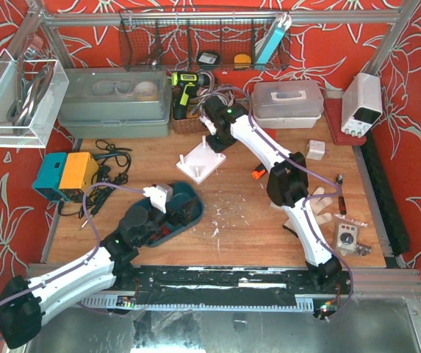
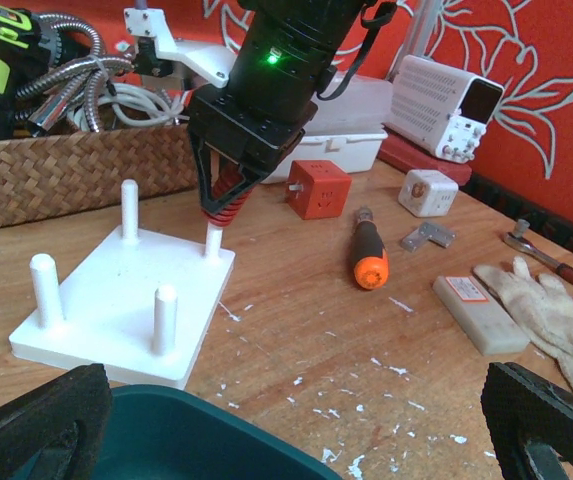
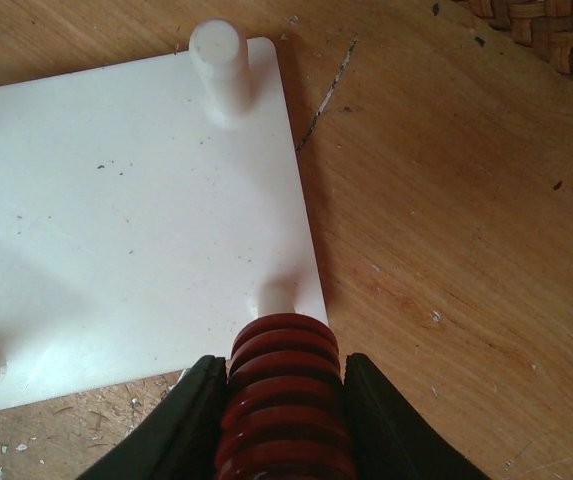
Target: Install the large spring
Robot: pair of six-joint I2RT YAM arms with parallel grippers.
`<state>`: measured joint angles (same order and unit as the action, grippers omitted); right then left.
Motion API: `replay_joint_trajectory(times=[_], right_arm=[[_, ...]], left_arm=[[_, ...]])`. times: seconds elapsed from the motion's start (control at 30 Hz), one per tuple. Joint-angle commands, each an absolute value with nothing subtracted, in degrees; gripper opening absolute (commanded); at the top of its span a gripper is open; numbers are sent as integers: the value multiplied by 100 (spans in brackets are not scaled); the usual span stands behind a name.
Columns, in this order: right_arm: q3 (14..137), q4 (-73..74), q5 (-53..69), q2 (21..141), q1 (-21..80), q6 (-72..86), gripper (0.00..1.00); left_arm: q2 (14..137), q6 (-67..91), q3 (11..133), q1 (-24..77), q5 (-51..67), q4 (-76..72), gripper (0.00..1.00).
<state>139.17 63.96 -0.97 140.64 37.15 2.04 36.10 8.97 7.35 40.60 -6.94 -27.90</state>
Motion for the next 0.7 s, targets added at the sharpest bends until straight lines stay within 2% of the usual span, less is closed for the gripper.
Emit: replay_joint_trajectory(times=[0.0,0.3,0.67], right_arm=[[14016,6821,-74,14326,3657,90,25],[14401,6809,-159,14390,3659,64,44],[14605,6800,-144,14059,3658,73,52]], left_arm=[[3566,861,784,4087,-729,-2838,100],[3547,844,791,4087,-769,-2806,100],[3518,851,794,4089,-849,-2769,100]])
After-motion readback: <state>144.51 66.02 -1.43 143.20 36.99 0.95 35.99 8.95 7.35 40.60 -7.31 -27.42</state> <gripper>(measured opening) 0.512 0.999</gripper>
